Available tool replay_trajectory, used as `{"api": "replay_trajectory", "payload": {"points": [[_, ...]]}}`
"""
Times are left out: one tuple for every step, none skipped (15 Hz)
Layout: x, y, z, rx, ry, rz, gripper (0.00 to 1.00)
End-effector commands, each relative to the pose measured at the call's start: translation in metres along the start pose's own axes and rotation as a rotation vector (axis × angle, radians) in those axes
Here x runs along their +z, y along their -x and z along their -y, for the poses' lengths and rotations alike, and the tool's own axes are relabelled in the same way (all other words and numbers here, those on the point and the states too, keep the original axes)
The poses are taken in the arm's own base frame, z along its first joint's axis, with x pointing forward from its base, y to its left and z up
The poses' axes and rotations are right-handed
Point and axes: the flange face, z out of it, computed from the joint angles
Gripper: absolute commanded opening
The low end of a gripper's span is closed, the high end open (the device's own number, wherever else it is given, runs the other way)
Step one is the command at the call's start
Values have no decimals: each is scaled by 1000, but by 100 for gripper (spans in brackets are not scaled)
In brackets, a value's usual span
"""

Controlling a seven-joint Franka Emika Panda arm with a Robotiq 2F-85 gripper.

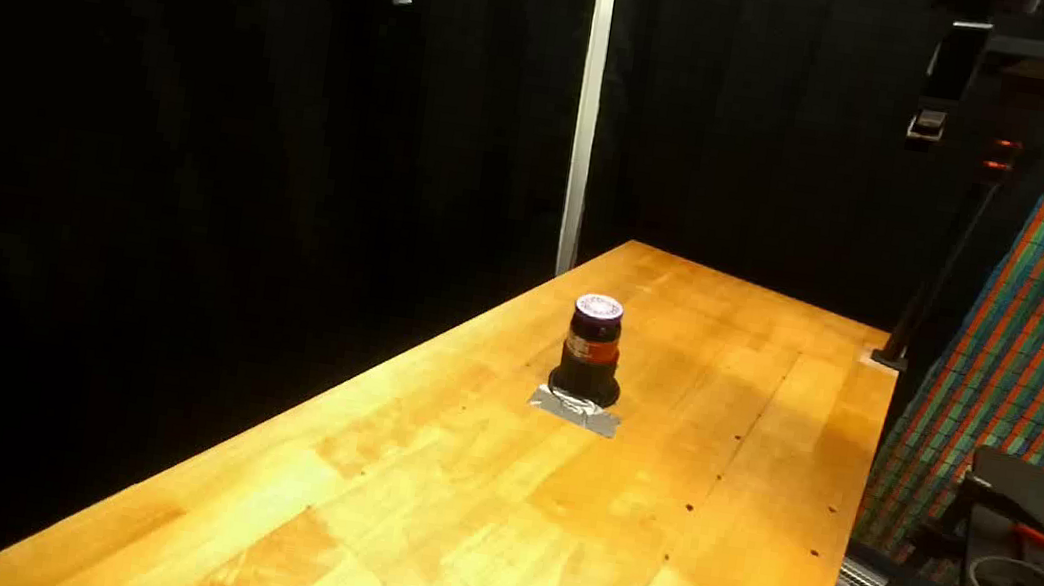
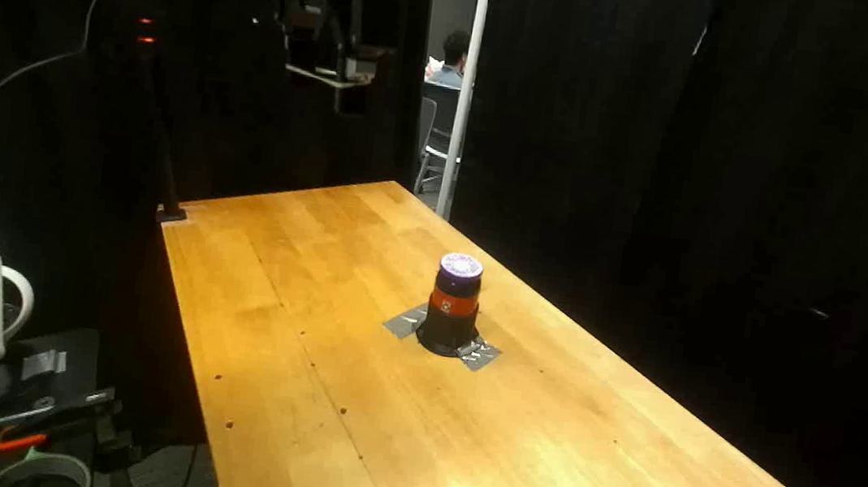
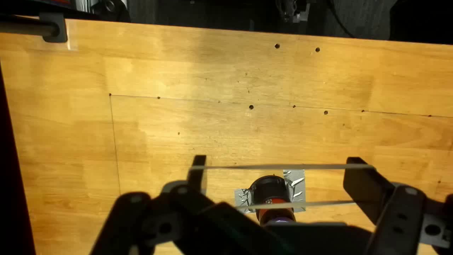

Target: Put the rubber band around the brown cup

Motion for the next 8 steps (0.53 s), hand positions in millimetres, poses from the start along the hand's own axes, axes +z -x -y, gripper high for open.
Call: {"api": "replay_trajectory", "payload": {"points": [[-2,0,0,0,0,-2,100],[-4,-1,0,0,1,-6,100],[-5,0,0,0,1,-10,100],[-6,0,0,1,1,-12,100],[-6,0,0,1,1,-12,100],[-6,0,0,1,1,-12,100],[-3,-6,2,11,-6,-17,100],[15,-29,8,23,-15,2,100]]}}
